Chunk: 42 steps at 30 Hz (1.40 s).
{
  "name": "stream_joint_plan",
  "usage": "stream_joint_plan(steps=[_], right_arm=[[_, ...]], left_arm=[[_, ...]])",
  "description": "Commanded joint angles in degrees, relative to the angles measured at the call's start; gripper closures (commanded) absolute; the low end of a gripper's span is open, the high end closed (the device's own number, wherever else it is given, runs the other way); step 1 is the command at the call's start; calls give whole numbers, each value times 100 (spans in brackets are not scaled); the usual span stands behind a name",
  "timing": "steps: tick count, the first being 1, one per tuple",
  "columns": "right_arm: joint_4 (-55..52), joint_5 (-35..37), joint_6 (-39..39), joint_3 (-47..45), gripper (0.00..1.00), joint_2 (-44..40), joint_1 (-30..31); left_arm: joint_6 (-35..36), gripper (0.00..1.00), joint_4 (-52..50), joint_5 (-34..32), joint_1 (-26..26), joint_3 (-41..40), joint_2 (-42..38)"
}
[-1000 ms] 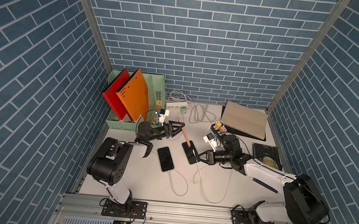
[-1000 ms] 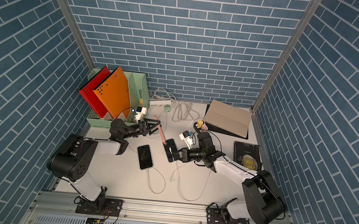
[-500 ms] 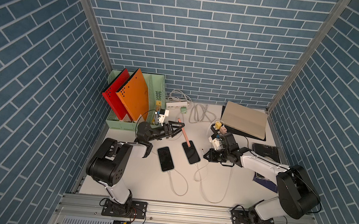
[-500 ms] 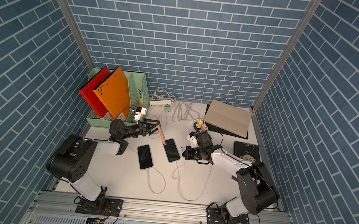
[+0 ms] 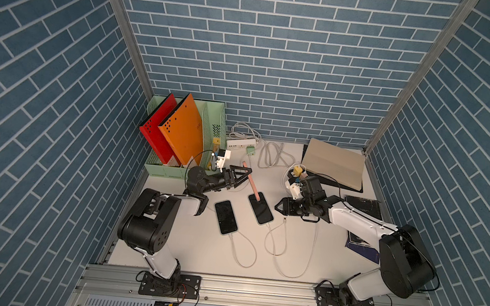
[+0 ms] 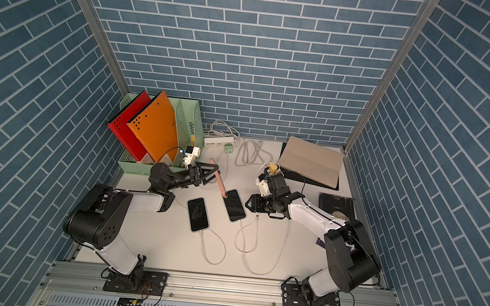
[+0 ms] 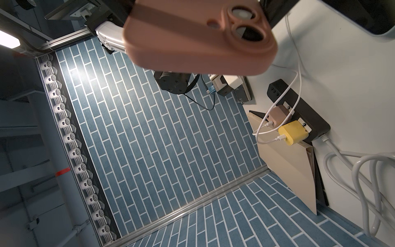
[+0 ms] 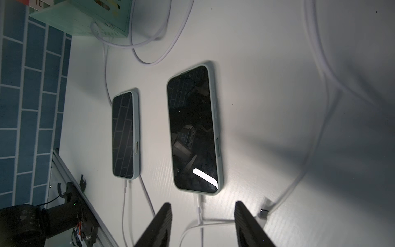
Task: Unplug the charging cable from the phone
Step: Remove the charging cable from the phone, then place the phone at the center of the board.
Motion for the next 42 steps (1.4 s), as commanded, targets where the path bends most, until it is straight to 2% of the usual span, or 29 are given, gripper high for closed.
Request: stream_joint_plan(steps=[1, 9, 18, 21, 28, 42], right_arm=[[364, -970, -123, 163, 40, -139, -56], [1086, -2487, 25, 472, 18, -181, -86], [2220, -3530, 654, 572, 7, -280, -88], [2366, -3564, 752, 633, 1, -248, -66], [2476, -3590, 796, 850, 0, 58, 124], [2772, -3533, 971, 929, 0, 474, 272]], left_arm=[[0, 95, 303, 28, 20, 5, -198], [0, 95, 255, 50, 24, 31, -267], [-5, 94, 246, 138, -8, 53, -343], [0, 93, 244, 185, -72, 93, -346], [0, 90, 302, 263, -312, 212, -321], [0, 90, 305, 263, -347, 231, -302]])
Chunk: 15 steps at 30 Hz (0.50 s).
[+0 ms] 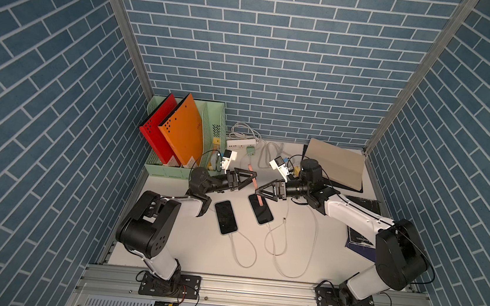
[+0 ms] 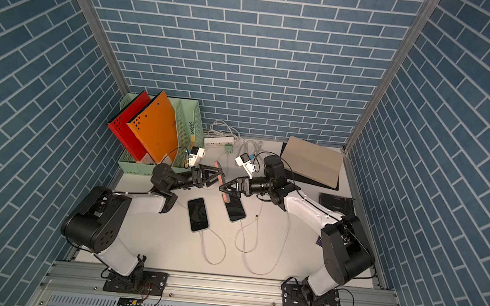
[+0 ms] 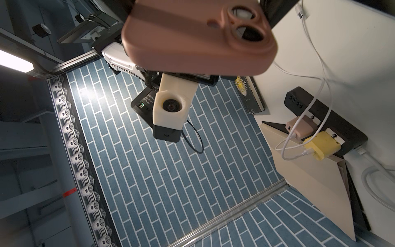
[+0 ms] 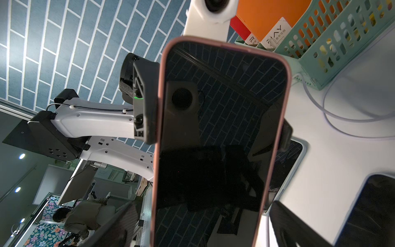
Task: Unplug the charging cable from the phone
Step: Place the phone at the center of the board.
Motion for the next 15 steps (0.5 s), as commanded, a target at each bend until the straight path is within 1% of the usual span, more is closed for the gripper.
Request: stream_joint_plan(steps=[1, 3, 5, 10, 15], right_arm=[[210, -58, 117, 127, 0, 87, 58], [226, -35, 123, 112, 1, 107, 59], [282, -33, 137, 88, 3, 125, 59], [372, -66, 184, 40, 11, 157, 82], [723, -155, 421, -53, 12, 186, 127]], left_arm=[[3, 90, 305, 42, -28, 176, -128], [2, 90, 315, 42, -32, 172, -123], [2, 90, 316, 42, -33, 173, -129], [2, 90, 334, 42, -28, 162, -111], [2, 87, 351, 33, -32, 149, -106]])
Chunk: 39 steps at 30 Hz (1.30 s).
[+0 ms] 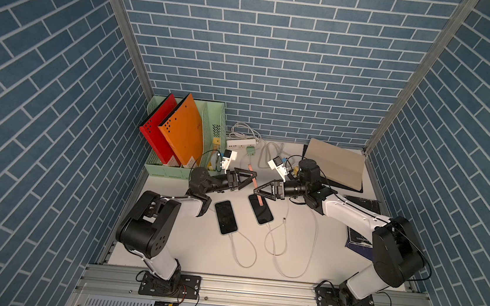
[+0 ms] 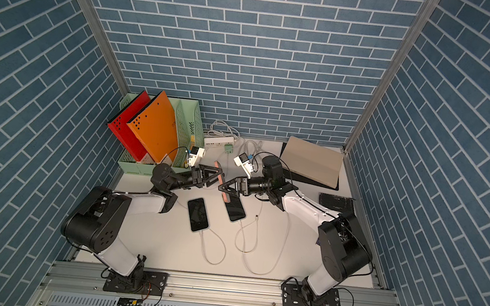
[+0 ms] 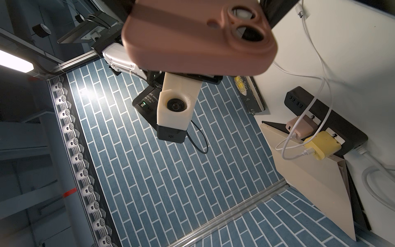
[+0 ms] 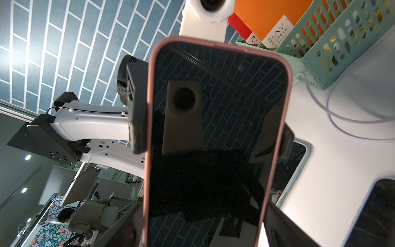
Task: Unplug the charging cable from the phone
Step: Place the phone at the center of the board.
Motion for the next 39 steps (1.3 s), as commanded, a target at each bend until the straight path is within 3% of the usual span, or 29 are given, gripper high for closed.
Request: stream_joint_plan(steps=[1, 10, 16, 19, 23, 27, 36, 39], right_arm=[[403, -152, 197, -53, 13, 72, 65], [458, -161, 217, -76, 10, 120, 131], [530, -127, 233, -106, 26, 94, 150], [563, -119, 234, -106, 38, 66, 152], [590, -108, 234, -105, 53, 40, 156], [597, -115, 228, -93, 62, 4, 156], [521, 44, 144, -97, 67, -94, 122], [9, 351, -153, -33, 67, -119, 108]], left_arm=[[2, 87, 351, 33, -30, 140, -106], [2, 87, 378, 33, -30, 96, -117], [2, 86, 406, 33, -25, 50, -131], [6, 70, 427, 33, -30, 35, -129], [10, 28, 474, 42, -22, 20, -121], [11, 1, 502, 33, -22, -7, -123], [35, 0, 397, -30, 254, -215, -185], [100, 0, 252, -137, 458, -374, -279]])
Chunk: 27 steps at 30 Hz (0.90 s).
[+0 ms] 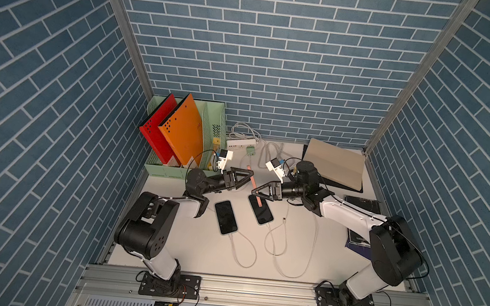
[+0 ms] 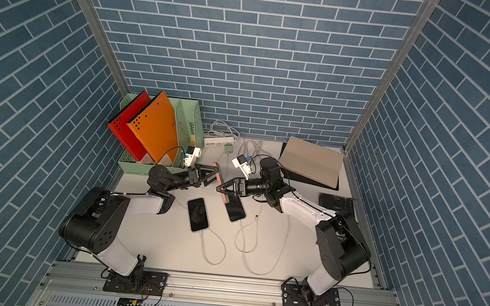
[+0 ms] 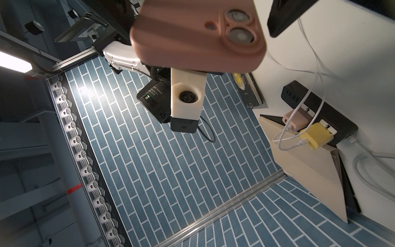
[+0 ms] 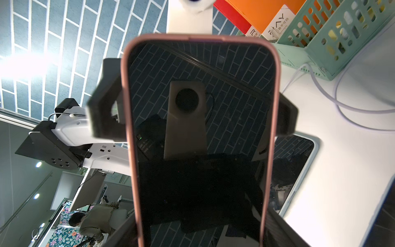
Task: Unplug the charging cable from the phone
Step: Place the phone at the center of the board.
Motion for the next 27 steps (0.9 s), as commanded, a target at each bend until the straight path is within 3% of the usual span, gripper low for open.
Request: stream_joint_plan(steps=[1, 4, 9, 11, 19, 27], right_arm=[[-403, 333, -617, 109, 68, -201, -14], [-1078, 787, -952, 247, 68, -224, -14], [-1993, 1609, -1261, 377, 70, -245, -12], [-2463, 2021, -1382, 484, 72, -179, 0], [-4025, 3748, -1811, 975, 73, 174, 127], [-4771, 4708, -1826, 1143, 73, 503, 300]], left_arm=[[192, 0, -105, -112, 230, -194, -225], [924, 0, -1172, -298, 328, -210, -444], [3424, 0, -4911, -1386, 336, 353, -1130], [3988, 0, -5797, -1786, 336, 562, -1304], [4212, 0, -6198, -2093, 336, 690, -1376], [4205, 0, -6243, -2152, 337, 712, -1322]])
